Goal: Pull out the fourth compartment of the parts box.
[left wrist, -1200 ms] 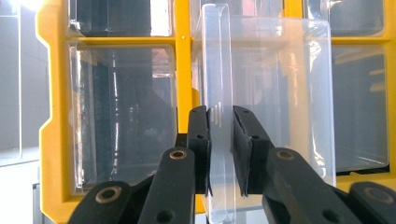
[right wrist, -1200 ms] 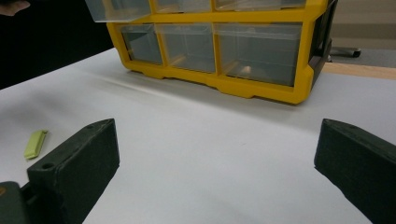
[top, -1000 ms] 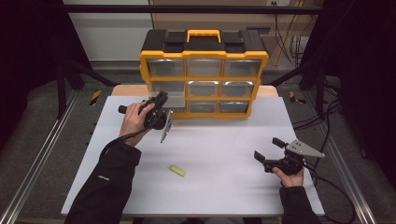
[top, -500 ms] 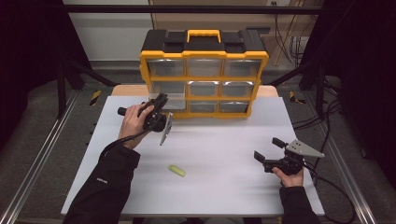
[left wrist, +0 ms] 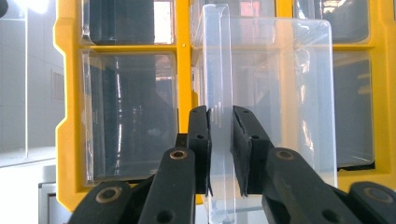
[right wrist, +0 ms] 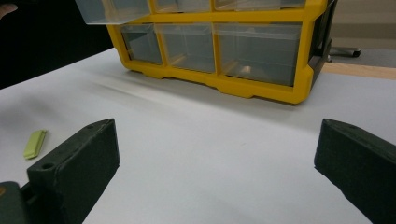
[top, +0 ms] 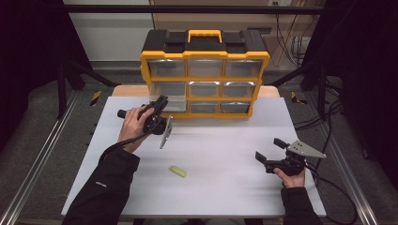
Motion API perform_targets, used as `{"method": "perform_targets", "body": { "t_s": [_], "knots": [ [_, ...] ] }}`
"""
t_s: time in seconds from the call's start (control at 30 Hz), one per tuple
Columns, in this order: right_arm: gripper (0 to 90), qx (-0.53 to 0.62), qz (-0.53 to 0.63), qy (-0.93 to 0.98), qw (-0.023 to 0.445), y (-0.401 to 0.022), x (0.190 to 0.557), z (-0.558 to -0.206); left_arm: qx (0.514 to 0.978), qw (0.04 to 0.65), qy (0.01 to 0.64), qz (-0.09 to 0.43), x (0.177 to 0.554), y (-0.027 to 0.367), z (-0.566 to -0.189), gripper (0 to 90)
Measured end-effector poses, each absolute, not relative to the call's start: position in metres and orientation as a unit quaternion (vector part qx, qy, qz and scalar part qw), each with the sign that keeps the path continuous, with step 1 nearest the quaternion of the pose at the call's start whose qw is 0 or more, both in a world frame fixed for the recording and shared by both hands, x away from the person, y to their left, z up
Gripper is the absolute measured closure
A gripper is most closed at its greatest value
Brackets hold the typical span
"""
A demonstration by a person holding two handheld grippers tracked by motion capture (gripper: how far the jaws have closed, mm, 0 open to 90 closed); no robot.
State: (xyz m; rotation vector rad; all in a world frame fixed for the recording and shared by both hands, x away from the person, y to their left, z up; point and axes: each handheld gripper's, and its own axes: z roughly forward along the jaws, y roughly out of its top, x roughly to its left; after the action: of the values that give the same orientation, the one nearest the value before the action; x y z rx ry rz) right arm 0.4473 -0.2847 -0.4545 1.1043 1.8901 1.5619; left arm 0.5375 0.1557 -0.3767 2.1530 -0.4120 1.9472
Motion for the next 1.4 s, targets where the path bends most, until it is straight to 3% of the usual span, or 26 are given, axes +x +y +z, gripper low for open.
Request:
{"method": "perform_targets", "body": {
  "t_s": [1.4],
  "knots": [
    [0.6, 0.401, 0.568, 0.683, 0.225, -0.285, 0.447, -0.454, 0.726, 0.110, -0.141, 0.664, 0.518, 0.159, -0.380, 77.9]
  ]
}}
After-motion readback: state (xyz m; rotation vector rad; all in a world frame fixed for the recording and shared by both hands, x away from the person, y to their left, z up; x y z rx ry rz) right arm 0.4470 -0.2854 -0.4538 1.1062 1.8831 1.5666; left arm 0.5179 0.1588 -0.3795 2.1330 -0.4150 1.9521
